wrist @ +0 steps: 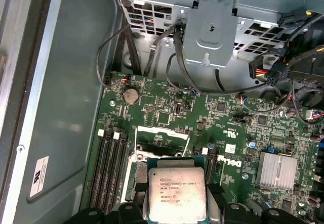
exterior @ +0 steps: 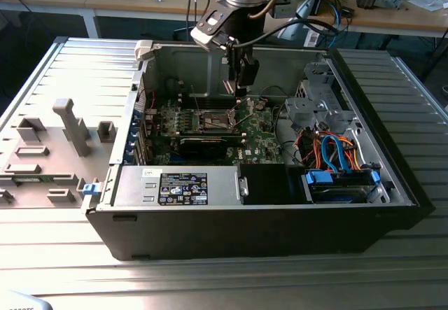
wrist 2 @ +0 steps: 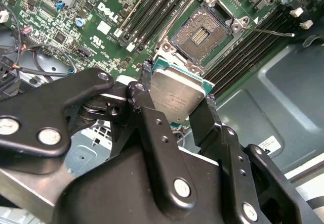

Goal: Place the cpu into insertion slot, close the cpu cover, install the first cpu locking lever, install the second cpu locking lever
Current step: 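Place the cpu into insertion slot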

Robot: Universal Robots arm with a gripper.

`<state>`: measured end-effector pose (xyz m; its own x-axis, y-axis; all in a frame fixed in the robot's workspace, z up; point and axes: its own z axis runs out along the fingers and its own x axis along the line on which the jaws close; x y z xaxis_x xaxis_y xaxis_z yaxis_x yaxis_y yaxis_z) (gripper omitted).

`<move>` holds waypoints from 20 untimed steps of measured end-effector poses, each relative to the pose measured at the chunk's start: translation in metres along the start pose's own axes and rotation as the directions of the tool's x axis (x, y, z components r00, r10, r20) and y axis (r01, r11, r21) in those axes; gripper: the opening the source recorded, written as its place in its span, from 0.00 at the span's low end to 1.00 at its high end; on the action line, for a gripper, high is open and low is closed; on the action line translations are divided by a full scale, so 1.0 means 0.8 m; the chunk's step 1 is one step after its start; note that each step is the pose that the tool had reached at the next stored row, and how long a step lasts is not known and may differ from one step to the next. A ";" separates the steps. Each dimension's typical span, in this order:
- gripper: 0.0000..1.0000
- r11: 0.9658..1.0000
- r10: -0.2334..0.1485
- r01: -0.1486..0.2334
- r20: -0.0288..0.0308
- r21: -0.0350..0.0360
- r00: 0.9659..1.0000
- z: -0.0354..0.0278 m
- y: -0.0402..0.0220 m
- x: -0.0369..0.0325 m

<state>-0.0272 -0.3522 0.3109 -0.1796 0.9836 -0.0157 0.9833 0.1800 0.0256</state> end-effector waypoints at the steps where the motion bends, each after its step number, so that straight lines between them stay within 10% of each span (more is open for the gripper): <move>1: 0.55 1.000 0.010 -0.010 0.000 0.000 1.000 0.0006 0.0000 0.0000; 14: 0.55 0.990 0.144 -0.144 0.004 0.002 0.990 0.0066 -0.0002 0.0001; 20: 0.55 0.989 0.150 -0.150 0.004 0.002 0.989 0.0084 -0.0035 0.0008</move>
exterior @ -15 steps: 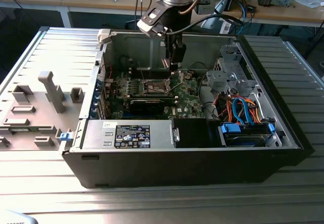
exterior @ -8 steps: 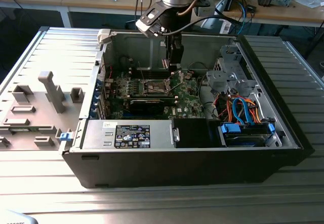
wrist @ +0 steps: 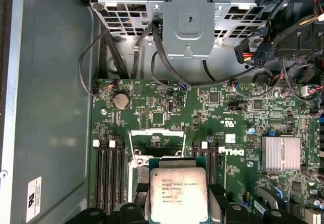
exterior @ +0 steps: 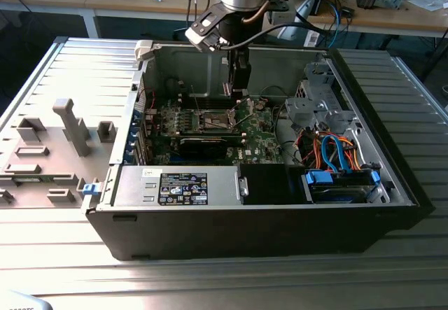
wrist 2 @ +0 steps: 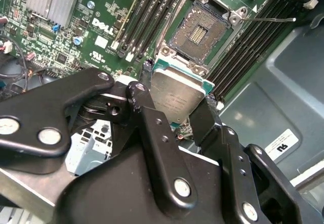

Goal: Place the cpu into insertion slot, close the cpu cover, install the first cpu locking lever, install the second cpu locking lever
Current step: 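Place the cpu into insertion slot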

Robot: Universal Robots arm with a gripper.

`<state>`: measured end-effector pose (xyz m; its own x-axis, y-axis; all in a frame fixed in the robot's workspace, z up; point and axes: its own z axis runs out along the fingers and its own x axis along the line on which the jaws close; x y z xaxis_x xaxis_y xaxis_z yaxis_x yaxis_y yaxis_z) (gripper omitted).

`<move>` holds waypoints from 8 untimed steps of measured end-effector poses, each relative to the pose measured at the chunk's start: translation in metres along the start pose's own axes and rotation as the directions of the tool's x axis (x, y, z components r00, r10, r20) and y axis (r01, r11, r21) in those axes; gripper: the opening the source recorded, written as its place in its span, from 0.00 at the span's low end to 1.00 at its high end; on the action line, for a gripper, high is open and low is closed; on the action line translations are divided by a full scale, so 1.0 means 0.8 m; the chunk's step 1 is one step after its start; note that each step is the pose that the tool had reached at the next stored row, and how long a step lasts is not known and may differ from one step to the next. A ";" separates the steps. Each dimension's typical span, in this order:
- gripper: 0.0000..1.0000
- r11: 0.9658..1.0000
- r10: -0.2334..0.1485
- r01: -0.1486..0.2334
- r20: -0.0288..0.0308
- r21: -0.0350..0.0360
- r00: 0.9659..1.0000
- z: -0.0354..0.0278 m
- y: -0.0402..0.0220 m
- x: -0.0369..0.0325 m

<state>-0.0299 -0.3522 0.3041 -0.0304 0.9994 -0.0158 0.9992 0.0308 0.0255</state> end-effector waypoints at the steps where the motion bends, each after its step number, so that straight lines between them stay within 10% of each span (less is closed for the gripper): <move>1: 0.55 1.000 0.000 0.000 0.000 0.000 1.000 0.0003 -0.0001 0.0000; 8: 0.55 1.000 0.000 0.000 0.000 0.000 1.000 0.0027 -0.0022 0.0001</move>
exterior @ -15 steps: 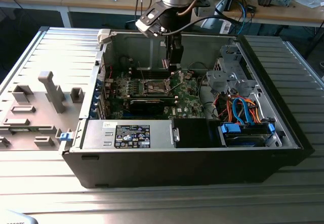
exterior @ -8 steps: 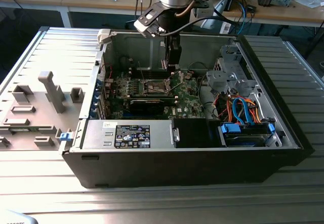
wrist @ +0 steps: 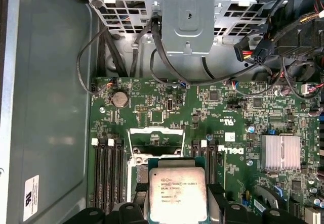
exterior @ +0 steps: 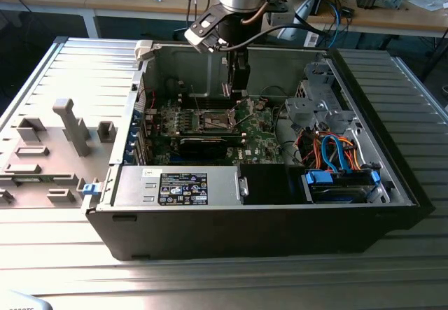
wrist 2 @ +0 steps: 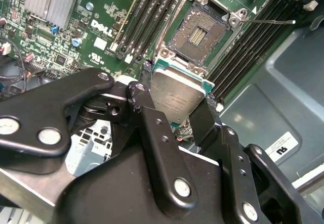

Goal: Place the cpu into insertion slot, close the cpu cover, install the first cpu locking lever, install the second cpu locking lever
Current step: 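Place the cpu into insertion slot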

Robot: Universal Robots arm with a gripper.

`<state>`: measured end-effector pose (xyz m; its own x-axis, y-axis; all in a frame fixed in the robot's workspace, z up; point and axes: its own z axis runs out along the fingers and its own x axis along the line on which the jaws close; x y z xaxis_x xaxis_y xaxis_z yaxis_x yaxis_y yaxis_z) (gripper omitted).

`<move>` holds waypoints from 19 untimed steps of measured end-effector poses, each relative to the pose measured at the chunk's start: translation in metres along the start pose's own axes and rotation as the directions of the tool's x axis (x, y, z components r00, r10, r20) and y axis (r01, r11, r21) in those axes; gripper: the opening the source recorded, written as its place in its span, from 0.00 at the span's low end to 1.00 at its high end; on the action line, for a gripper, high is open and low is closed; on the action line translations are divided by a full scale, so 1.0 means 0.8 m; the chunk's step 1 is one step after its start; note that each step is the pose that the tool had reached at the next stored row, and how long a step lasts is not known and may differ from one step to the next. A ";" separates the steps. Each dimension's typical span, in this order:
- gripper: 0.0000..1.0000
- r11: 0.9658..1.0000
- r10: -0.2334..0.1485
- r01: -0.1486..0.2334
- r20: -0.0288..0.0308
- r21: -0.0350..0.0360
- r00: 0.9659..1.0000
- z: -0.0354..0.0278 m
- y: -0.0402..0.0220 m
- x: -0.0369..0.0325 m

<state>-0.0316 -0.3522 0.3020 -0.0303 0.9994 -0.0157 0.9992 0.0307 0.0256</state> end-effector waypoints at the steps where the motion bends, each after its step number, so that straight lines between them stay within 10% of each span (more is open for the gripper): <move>1: 0.55 1.000 0.000 0.000 0.000 0.000 1.000 0.0003 -0.0004 0.0000; 19: 0.55 1.000 0.000 0.000 0.000 0.000 1.000 0.0057 -0.0058 0.0005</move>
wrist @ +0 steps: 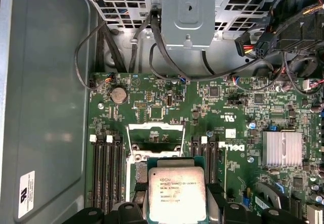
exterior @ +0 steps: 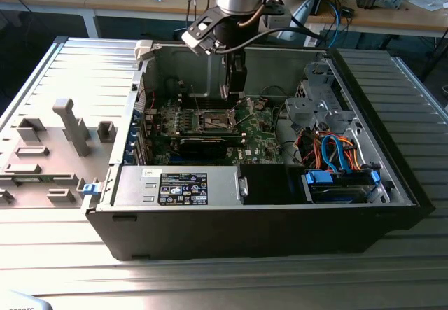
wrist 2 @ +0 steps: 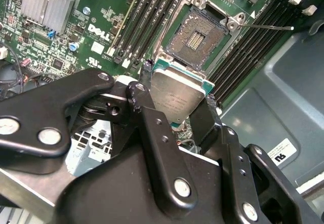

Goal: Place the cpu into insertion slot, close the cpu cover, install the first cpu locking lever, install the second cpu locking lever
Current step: 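Place the cpu into insertion slot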

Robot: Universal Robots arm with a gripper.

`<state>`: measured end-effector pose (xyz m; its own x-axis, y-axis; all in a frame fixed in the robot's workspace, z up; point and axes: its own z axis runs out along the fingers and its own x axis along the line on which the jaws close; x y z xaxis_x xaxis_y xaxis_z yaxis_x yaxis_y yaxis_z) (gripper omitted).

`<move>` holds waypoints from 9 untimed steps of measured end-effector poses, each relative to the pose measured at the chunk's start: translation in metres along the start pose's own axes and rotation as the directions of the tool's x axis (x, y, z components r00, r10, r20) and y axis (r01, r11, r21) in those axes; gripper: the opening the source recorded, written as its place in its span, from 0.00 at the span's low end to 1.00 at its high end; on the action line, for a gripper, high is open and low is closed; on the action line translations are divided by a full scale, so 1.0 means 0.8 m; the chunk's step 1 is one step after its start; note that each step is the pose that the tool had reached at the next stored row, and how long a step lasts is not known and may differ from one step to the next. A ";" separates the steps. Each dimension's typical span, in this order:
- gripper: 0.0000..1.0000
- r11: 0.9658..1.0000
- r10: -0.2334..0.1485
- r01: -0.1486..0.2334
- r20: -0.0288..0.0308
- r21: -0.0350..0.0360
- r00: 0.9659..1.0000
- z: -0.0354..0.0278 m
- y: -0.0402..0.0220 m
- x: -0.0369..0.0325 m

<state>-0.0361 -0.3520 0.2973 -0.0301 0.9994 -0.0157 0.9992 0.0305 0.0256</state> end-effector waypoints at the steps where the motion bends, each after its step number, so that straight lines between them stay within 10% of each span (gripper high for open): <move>1: 0.55 1.000 0.000 0.000 0.000 0.000 1.000 0.0003 -0.0006 0.0000; 9: 0.55 1.000 0.003 -0.003 0.000 0.000 1.000 0.0064 -0.0022 0.0014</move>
<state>-0.0377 -0.3510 0.2922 -0.0273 0.9995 -0.0158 0.9993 0.0277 0.0255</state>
